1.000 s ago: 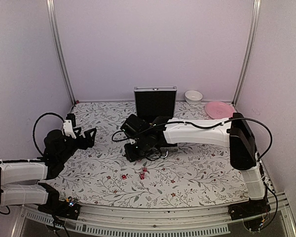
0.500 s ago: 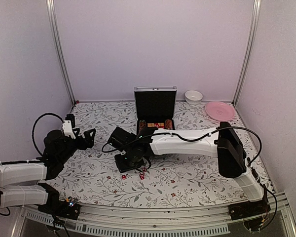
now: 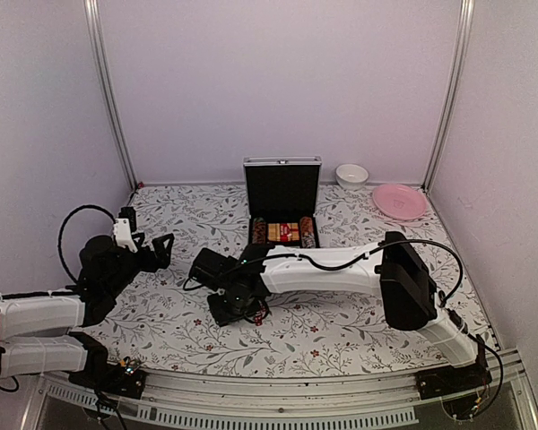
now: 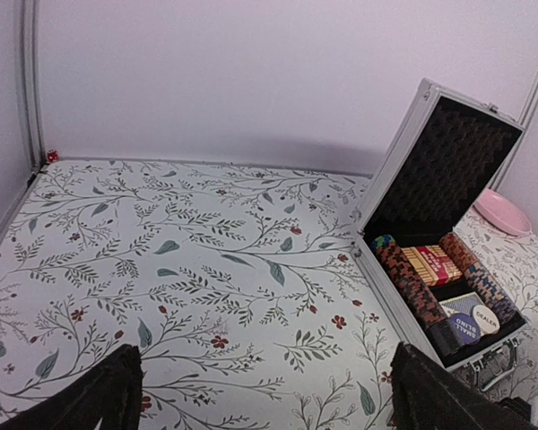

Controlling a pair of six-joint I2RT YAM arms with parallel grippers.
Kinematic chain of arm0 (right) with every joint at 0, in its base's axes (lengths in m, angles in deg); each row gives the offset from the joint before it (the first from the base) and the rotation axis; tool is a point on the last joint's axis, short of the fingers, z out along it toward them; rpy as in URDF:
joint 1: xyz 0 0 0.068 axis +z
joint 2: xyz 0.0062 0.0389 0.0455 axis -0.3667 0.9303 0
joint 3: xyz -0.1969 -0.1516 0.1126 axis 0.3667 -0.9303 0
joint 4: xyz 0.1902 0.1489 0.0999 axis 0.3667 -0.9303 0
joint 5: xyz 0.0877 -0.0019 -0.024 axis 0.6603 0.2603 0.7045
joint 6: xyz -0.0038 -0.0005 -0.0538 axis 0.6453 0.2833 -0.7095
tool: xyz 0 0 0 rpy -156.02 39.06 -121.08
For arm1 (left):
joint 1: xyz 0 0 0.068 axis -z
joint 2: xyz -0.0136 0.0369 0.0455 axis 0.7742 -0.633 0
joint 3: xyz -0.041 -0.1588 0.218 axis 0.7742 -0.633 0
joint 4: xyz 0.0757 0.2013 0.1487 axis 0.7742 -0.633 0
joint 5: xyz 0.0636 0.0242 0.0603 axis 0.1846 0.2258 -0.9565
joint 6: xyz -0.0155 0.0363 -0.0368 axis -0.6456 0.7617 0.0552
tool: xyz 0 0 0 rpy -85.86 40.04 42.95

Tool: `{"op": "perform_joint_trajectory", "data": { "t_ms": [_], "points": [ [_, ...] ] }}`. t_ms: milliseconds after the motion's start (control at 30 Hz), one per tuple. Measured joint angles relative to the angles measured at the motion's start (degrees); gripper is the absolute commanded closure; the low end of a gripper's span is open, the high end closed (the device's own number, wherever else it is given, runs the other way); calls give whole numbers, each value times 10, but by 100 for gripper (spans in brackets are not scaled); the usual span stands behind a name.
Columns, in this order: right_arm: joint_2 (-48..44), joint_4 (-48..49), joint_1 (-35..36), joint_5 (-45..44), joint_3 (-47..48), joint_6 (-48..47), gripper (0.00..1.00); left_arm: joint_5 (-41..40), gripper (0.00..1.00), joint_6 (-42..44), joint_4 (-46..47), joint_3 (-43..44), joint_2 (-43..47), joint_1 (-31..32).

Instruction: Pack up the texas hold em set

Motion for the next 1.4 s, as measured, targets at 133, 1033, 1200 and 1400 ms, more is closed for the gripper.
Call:
{"op": "perform_joint_trajectory", "data": {
  "t_ms": [133,1033,1200,1400],
  "points": [
    [3,-3,1,-2,8,0,60,0,3,0,-2,1,0,0],
    [28,-11,2,-3,34,-7,77,3,3,-4,-2,5,-5,0],
    [28,-22,2,-7,34,-5,79,5,3,-4,-2,5,-5,0],
    [28,-30,3,-14,34,-3,85,5,3,-5,-2,5,-5,0]
  ]
}}
